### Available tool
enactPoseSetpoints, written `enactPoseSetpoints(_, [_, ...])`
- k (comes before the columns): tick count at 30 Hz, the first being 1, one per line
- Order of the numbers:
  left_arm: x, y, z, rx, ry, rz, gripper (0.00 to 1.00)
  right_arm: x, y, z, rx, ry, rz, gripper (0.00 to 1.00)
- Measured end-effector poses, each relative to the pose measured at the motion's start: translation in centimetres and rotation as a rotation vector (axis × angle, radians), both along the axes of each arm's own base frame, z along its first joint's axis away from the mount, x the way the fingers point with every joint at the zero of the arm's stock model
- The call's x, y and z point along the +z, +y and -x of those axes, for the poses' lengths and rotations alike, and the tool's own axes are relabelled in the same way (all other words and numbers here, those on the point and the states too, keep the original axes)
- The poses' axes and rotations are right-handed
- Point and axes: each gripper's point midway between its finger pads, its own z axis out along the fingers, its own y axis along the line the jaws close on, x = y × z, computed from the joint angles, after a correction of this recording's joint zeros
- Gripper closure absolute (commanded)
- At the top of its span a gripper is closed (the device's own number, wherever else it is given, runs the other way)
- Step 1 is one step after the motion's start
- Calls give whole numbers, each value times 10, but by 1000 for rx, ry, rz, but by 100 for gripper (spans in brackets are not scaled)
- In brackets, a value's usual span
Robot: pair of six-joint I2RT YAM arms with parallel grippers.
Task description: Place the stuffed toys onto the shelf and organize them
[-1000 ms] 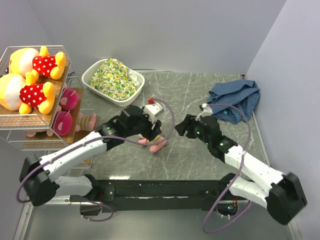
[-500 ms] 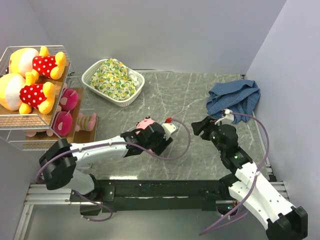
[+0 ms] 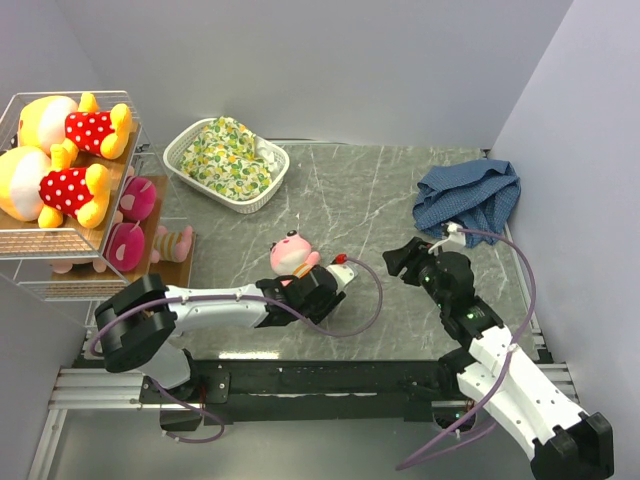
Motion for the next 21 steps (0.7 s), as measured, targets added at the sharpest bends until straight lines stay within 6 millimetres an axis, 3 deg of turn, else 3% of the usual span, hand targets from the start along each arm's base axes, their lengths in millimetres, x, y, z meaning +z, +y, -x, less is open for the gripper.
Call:
enactPoseSetpoints(7, [4,4,-8,32,-53,-16,37,2,-1,0,-4,-8,-3,32])
enactPoseSetpoints(21, [19,8,-24,60,-145,-41,36,-8,-1,1,2,20,4,32])
